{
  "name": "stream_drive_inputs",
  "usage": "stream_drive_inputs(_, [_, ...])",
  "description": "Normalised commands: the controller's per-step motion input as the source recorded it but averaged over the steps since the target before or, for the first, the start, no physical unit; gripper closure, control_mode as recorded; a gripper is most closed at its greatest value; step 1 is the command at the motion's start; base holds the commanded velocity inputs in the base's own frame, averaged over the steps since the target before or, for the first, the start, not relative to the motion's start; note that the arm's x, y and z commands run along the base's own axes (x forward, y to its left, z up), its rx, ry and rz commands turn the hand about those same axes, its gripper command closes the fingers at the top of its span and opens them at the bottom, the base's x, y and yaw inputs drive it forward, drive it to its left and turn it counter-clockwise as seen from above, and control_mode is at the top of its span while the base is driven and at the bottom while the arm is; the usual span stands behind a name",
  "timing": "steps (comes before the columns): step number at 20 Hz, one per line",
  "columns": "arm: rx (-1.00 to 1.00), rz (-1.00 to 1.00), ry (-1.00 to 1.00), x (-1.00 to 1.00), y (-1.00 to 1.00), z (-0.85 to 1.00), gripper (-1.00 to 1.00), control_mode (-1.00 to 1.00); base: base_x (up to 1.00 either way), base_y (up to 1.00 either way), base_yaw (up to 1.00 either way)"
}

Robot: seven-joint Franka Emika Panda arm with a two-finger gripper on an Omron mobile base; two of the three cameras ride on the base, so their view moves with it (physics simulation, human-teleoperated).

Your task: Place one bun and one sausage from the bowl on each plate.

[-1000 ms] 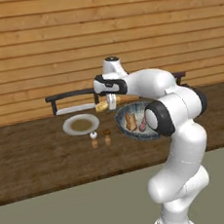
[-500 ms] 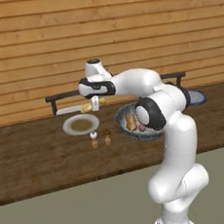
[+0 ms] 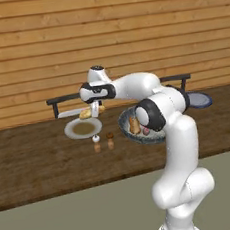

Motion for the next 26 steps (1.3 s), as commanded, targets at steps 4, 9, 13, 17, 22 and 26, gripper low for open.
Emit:
stream_drive_inputs(4, [0.01,0.0,0.0,0.37,0.05,-0.16,1.0,-1.0,0.0,0.0,0.0])
stream_drive_inputs(9, [0.0,0.0,0.0,0.49,0.23,-0.17,1.0,-1.0,0.0,0.0,0.0])
stream_drive_inputs(13, [0.0,0.0,0.0,0.38,0.41,-0.14,1.0,-1.0,0.0,0.0,0.0])
stream_drive_inputs(17, [0.0,0.0,0.0,0.31,0.38,-0.11,1.0,-1.0,0.0,0.0,0.0])
stream_drive_inputs(22, [0.0,0.0,0.0,0.17,0.09,-0.09,1.0,-1.0,0.0,0.0,0.0])
stream_drive_inputs(26, [0.0,0.0,0.0,0.1,0.0,-0.15,1.0,-1.0,0.0,0.0,0.0])
